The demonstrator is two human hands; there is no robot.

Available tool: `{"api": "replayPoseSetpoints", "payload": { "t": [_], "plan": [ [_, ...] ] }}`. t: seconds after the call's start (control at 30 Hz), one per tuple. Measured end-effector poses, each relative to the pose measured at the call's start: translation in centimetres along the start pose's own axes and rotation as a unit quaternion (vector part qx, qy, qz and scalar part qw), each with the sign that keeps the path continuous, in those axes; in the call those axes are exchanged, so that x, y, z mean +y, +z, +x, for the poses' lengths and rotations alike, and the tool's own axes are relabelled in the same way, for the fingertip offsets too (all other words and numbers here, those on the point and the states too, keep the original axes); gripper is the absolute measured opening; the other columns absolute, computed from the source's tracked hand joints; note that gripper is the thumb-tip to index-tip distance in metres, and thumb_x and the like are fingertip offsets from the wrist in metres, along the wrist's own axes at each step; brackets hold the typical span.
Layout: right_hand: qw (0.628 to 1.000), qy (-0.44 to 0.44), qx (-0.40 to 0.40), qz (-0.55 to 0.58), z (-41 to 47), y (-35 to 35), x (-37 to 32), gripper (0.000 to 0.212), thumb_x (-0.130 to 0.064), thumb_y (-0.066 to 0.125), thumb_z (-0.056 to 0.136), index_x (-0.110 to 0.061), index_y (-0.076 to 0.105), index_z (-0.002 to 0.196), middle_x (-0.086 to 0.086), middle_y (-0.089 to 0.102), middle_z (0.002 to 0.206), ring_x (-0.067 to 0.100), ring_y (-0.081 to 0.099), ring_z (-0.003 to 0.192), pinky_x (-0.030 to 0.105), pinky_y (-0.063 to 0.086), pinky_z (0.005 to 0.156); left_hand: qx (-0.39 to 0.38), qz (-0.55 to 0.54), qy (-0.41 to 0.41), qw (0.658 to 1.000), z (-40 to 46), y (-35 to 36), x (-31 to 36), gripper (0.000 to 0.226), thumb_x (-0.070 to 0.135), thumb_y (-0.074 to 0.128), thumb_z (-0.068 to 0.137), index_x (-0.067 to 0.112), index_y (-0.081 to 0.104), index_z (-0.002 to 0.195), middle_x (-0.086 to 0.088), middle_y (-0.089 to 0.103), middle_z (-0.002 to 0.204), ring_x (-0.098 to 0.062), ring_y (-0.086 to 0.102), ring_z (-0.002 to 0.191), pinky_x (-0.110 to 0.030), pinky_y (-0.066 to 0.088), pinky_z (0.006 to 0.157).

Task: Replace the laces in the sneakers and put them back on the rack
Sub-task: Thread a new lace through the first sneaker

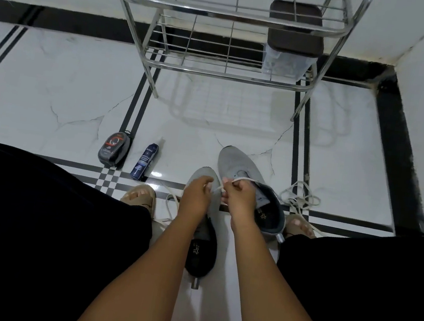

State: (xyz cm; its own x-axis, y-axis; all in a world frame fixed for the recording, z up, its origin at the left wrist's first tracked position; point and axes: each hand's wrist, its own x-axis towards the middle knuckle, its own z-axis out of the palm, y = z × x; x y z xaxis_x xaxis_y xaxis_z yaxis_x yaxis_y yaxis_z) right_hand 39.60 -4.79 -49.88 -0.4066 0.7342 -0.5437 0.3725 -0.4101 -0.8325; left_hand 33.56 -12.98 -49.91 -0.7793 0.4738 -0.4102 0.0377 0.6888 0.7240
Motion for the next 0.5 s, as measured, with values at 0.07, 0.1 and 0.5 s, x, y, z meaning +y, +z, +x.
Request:
{"api": "replayPoseSetpoints", "payload": {
  "t": [0.07,0.1,0.5],
  "plan": [
    [0.998,-0.053,0.008,-0.021,-0.4,-0.4,-2.0,0.032,-0.022,0.07,0.087,-0.016,0.052,0.062,0.001,0.057,0.058,0.018,0.055,0.058,0.045,0.056,0.072,-0.067,-0.028,0.033,0.997,0.2,-0.2,1.4,0.028,0.018,0.041,0.102,0.013,0.062,0.12,-0.005,0.064,0.118,-0.02,0.057,0.109,-0.024,0.039,0.084],
    [0.997,-0.068,0.013,-0.015,-0.6,-0.8,-3.0,0.035,-0.023,0.071,0.086,-0.016,0.05,0.059,-0.001,0.056,0.054,0.018,0.054,0.056,0.047,0.056,0.072,-0.09,-0.04,0.044,0.994,0.2,-0.3,1.9,0.026,0.021,0.042,0.102,0.013,0.064,0.113,-0.004,0.066,0.111,-0.02,0.059,0.104,-0.025,0.04,0.083],
    [0.979,-0.093,0.055,0.175,-6.0,-4.7,-11.6,0.023,-0.022,0.072,0.087,-0.003,0.061,0.078,0.003,0.056,0.062,0.01,0.057,0.052,0.023,0.056,0.058,0.03,-0.077,-0.134,0.988,-1.2,-2.6,-1.1,0.021,0.023,0.051,0.095,0.014,0.069,0.092,-0.009,0.068,0.103,-0.03,0.06,0.101,-0.031,0.043,0.08]
  ]
}}
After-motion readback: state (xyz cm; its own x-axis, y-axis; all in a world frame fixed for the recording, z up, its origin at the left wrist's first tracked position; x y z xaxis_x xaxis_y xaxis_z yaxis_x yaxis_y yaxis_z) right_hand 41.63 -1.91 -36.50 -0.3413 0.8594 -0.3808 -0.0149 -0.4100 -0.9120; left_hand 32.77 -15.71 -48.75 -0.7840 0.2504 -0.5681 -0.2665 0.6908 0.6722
